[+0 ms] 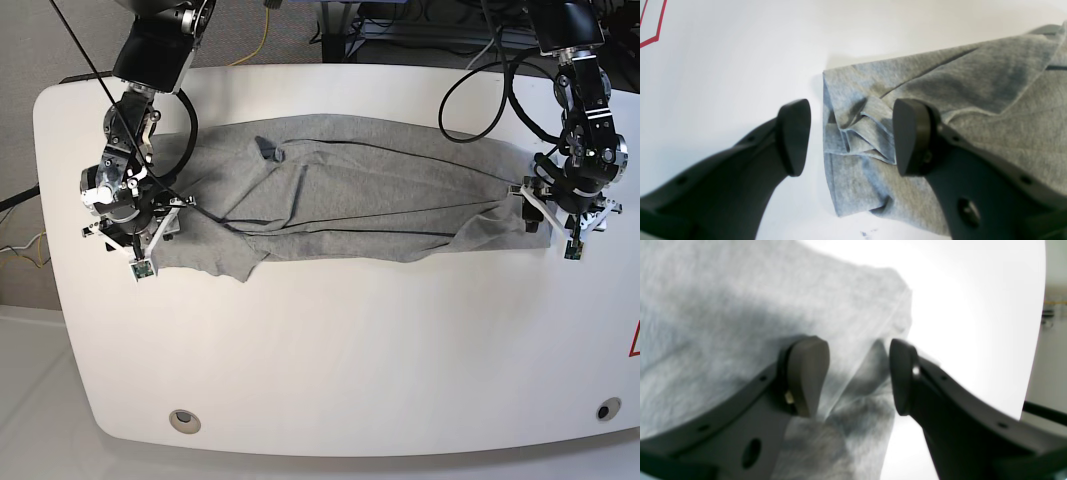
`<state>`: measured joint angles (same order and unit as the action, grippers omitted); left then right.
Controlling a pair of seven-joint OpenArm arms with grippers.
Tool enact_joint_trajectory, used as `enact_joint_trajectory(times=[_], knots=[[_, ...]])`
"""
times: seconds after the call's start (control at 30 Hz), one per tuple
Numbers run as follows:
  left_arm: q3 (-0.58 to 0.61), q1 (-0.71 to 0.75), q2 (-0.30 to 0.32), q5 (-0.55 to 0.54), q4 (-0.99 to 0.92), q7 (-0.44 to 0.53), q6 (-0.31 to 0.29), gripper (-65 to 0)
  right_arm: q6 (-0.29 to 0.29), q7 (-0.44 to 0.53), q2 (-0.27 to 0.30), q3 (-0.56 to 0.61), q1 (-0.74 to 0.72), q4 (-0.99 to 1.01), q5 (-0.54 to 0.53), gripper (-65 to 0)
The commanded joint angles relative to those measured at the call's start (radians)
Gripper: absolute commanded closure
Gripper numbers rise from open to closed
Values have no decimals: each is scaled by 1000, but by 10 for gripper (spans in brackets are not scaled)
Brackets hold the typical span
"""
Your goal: Fold the T-shirt properly
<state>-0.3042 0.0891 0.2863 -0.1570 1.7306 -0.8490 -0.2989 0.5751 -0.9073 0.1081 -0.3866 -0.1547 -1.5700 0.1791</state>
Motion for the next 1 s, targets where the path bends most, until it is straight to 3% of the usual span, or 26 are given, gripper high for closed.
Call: enact_joint_trajectory(times=[0.0,0.97], knots=[[-5,-1,12,-2,21,14,2,-372,-2,32,11,-12,-36,-2,-2,-310],[-3,2,14,0,19,15,2,-372,-2,159,5,-24,-105,211,-3,-309]])
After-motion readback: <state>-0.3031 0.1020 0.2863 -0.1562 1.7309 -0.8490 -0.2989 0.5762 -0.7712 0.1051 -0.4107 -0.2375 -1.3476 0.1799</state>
